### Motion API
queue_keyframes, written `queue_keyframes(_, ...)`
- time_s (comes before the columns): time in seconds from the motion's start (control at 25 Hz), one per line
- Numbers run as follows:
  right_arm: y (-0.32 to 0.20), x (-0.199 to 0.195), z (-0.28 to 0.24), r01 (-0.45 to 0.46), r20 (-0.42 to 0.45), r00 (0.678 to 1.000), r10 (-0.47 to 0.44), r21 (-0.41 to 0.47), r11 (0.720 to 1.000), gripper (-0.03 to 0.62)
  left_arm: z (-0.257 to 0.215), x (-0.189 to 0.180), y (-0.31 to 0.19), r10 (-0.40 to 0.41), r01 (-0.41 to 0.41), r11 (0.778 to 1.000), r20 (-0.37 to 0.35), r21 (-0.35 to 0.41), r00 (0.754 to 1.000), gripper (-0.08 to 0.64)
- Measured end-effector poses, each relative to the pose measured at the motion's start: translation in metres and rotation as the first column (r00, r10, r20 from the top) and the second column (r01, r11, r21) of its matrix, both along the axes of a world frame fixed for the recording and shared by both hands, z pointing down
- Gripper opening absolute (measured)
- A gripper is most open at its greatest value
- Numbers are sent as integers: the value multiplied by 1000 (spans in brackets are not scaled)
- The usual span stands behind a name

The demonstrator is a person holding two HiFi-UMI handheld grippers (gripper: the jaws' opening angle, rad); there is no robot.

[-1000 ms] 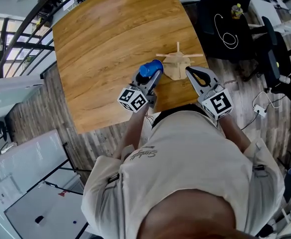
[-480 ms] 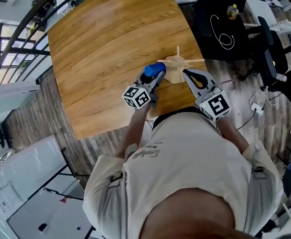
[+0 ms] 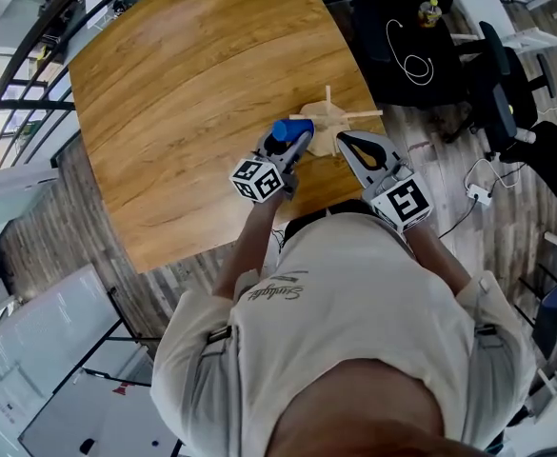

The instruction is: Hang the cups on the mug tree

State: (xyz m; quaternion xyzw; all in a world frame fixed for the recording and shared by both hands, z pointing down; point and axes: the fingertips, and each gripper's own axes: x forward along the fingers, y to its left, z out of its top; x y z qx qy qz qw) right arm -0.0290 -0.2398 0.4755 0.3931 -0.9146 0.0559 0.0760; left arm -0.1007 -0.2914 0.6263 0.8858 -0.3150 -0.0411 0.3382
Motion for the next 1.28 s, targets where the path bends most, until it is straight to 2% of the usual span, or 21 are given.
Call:
queue_keyframes(0.32, 6, 6, 4, -20, -23, 1000, 20, -7, 1000, -5, 13, 10, 0, 9, -9, 1000, -46, 5, 999, 295)
queue_keyframes(0.64, 7, 7, 6, -27, -22, 999, 27, -8, 1000, -6, 29, 15, -1, 9, -12, 999, -96, -30, 995, 293)
queue_keyframes(0.84, 13, 9, 7, -28, -19, 999, 27, -20, 999, -5, 51, 8, 5, -12, 8, 997, -45, -77, 999, 276)
queue_keyframes(1.0, 18, 10, 7, -24, -14, 1000, 24, -26, 999, -5, 58, -2, 16, -38, 34, 994, -39, -104, 999, 267)
queue_keyframes(1.12, 20, 8, 9, -7, -22, 1000, 8, 10, 1000, -5, 56, -6, 25, -42, 37, 994, -45, -100, 998, 267)
queue_keyframes(1.28, 22, 3, 8, 21, -22, 1000, -21, 16, 1000, -5, 46, -12, 36, -51, 46, 995, -51, -85, 997, 264)
